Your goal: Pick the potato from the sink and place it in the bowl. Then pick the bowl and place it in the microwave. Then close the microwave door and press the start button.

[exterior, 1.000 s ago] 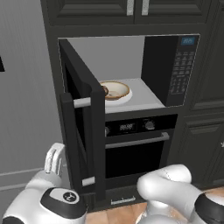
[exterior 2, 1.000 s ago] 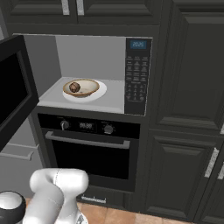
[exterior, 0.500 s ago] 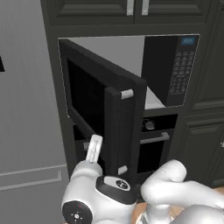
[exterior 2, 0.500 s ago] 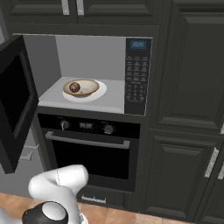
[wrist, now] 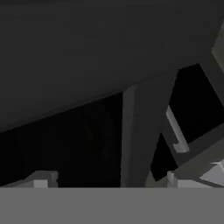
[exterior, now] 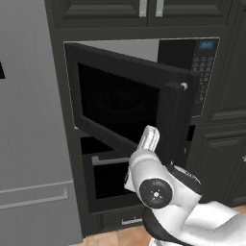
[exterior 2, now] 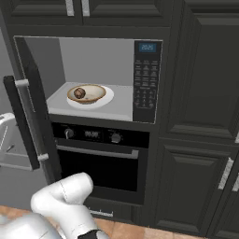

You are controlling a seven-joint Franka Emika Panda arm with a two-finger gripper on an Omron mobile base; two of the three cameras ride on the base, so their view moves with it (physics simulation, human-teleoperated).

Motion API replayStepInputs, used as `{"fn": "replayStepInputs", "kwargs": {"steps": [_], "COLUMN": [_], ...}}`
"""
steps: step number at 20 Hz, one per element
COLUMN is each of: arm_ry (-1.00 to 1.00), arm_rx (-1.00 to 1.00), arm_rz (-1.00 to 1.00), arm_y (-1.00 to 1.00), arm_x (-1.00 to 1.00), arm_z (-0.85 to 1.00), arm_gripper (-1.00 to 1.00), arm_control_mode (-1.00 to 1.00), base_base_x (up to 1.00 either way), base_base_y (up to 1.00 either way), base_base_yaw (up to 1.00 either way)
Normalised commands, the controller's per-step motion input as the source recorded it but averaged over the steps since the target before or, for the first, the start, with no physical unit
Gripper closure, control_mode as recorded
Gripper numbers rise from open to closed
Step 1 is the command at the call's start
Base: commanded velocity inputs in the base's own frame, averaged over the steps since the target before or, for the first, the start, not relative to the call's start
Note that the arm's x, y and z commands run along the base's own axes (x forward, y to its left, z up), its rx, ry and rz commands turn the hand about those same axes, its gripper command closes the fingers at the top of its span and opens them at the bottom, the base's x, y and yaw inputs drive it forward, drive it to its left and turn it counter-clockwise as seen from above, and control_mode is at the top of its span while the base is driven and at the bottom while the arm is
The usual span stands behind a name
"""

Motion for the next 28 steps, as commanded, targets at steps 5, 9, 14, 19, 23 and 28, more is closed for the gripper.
{"fn": "replayStepInputs", "kwargs": {"steps": [5,9,14,19,23,28], "arm_ry": [0.05,0.1,0.13,0.13,0.04,0.0], "arm_rx": [0.11,0.07,0.02,0.0,0.0,0.0], "arm_rz": [0.0,0.0,0.0,0.0,0.01,0.0], "arm_y": [-1.0,-0.98,-0.71,-0.19,0.0,0.0], "arm_x": [0.62,0.78,0.9,0.98,1.0,1.0], "arm_z": [0.44,0.16,0.08,0.0,0.0,0.0], "arm_gripper": [-1.0,-1.0,-1.0,-1.0,-1.0,-1.0], "arm_control_mode": [-1.0,-1.0,-1.0,-1.0,-1.0,-1.0], "base_base_x": [0.0,0.0,0.0,0.0,0.0,0.0], "base_base_y": [0.0,0.0,0.0,0.0,0.0,0.0], "base_base_yaw": [0.0,0.0,0.0,0.0,0.0,0.0]}}
